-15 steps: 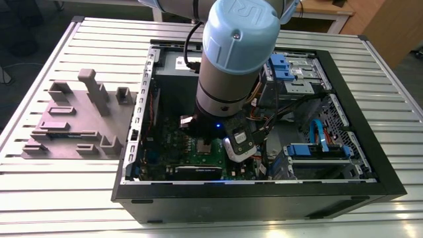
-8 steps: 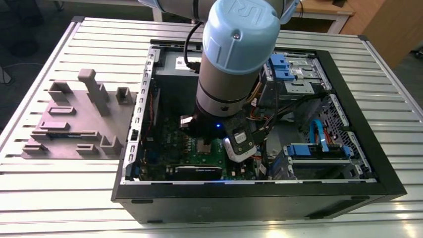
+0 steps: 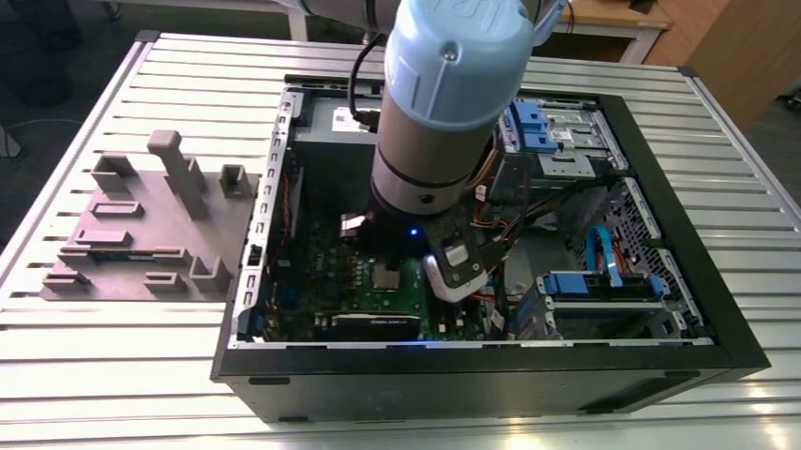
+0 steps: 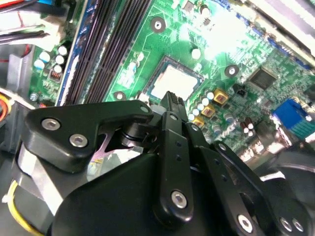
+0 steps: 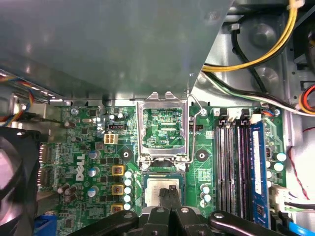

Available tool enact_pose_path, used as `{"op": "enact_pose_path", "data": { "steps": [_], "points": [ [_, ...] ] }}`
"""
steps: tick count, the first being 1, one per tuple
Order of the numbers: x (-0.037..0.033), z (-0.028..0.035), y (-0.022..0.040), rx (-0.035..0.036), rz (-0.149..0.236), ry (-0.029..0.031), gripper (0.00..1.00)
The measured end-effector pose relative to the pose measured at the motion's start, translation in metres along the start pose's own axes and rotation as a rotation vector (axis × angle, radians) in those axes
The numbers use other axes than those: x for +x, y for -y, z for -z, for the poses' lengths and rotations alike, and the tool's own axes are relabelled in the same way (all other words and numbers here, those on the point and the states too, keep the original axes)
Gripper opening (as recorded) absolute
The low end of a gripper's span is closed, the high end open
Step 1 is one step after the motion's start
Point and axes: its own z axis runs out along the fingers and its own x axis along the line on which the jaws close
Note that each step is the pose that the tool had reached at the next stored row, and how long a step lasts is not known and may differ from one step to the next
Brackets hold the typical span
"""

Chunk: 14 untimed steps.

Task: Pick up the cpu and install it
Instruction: 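Close the cpu cover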

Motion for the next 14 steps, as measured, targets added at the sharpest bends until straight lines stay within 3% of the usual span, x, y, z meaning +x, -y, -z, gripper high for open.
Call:
{"op": "enact_pose_path", "data": {
  "steps": [5,10,14],
  "points": [
    [0.0007,0.0129,-0.0081,-0.0003,0.000,0.0003,0.11],
    [0.0011,0.0143,-0.0092,0.0000,0.006,0.0003,0.11],
    [0.0011,0.0134,-0.0091,0.0036,0.076,-0.0095,0.11]
  ]
}}
